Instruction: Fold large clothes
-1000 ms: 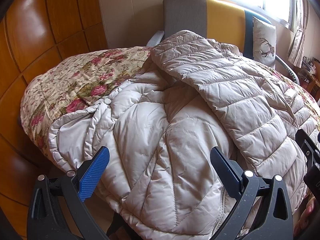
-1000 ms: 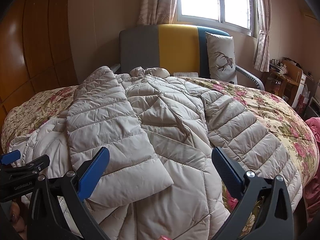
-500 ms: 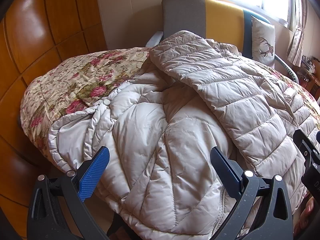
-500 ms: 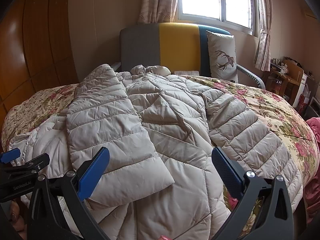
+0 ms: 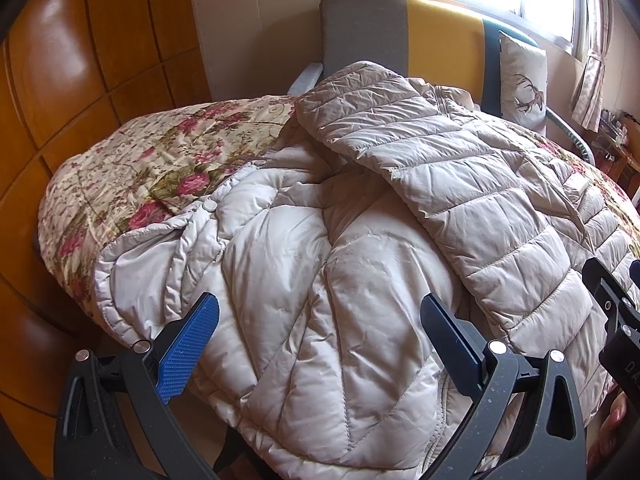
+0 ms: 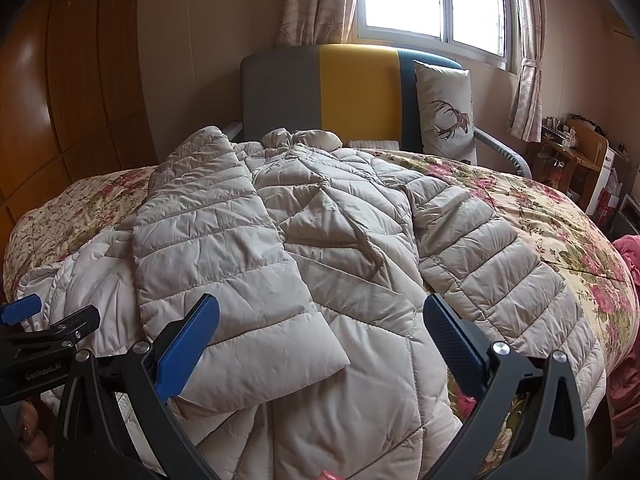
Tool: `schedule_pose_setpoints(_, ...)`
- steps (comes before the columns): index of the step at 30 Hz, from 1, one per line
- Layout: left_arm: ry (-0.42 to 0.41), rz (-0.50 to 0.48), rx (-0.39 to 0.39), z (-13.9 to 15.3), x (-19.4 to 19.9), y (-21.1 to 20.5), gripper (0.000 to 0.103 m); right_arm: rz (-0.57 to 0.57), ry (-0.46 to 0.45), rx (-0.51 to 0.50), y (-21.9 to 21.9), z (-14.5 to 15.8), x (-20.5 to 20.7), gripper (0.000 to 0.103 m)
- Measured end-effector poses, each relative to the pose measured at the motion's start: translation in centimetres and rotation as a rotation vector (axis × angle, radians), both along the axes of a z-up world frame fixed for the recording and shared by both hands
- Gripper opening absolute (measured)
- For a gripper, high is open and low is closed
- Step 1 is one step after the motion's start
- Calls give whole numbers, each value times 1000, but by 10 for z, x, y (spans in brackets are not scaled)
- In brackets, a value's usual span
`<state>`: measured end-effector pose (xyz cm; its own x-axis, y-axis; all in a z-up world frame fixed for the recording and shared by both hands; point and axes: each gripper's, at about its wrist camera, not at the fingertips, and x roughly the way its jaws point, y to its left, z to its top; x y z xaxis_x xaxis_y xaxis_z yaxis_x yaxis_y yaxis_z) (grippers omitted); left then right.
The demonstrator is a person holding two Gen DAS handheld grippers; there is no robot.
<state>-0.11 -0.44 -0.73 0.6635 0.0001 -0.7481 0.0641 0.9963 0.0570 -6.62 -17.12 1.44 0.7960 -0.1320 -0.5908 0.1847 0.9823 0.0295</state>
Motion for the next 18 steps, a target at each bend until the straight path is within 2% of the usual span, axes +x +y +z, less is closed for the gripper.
schedule_pose_setpoints(18, 23, -27, -8, -7, 4, -1, 100, -7, -2, 16, -6, -3, 0, 101)
